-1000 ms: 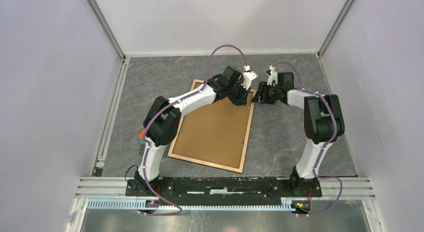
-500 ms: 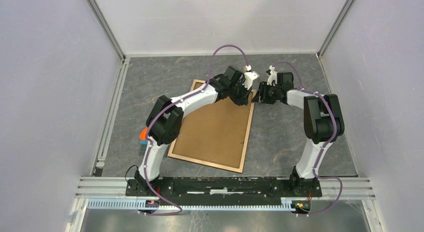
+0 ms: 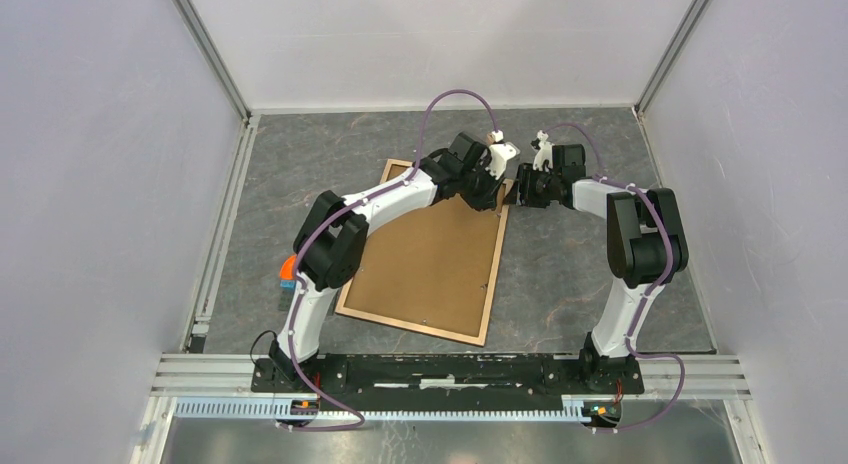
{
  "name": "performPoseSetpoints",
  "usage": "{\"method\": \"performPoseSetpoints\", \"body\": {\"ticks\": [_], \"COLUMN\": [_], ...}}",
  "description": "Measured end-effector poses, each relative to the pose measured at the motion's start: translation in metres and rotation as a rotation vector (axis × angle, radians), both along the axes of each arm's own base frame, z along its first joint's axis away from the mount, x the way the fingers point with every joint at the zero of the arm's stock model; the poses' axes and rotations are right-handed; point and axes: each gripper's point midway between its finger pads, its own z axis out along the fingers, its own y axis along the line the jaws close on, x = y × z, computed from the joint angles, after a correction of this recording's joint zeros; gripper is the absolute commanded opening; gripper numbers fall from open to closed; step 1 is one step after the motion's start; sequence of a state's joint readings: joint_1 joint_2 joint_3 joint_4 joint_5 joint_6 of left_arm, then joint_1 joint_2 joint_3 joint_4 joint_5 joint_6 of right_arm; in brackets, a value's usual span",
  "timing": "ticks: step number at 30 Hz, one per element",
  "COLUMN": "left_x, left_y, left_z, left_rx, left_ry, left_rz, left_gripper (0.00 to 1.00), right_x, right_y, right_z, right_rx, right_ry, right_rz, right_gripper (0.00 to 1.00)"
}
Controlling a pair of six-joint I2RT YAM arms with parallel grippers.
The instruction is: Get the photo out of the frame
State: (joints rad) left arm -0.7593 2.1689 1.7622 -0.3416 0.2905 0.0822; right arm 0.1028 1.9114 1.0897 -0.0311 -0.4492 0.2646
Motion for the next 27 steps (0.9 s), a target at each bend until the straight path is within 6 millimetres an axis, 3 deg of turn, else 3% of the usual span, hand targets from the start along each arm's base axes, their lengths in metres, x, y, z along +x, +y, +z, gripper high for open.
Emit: {"method": "performPoseSetpoints", "body": {"ticks": [15, 27], "left_x": [0.026, 0.023], "left_y": [0.014, 0.01], "left_z": [0.001, 0.003], "left_rx": [0.078, 0.063], "left_ry": [-0.103, -0.088], "left_rz": [0.15, 0.127], "left_gripper": [0.02, 0.02], "right_x": [0.0, 0.0], "right_y": [0.0, 0.001], "right_z": [-0.001, -0.001], "right_rx": [-0.013, -0.013], "right_ry": [-0.002, -0.003], "right_rz": [-0.005, -0.004], "right_gripper": [0.47, 0.47]}}
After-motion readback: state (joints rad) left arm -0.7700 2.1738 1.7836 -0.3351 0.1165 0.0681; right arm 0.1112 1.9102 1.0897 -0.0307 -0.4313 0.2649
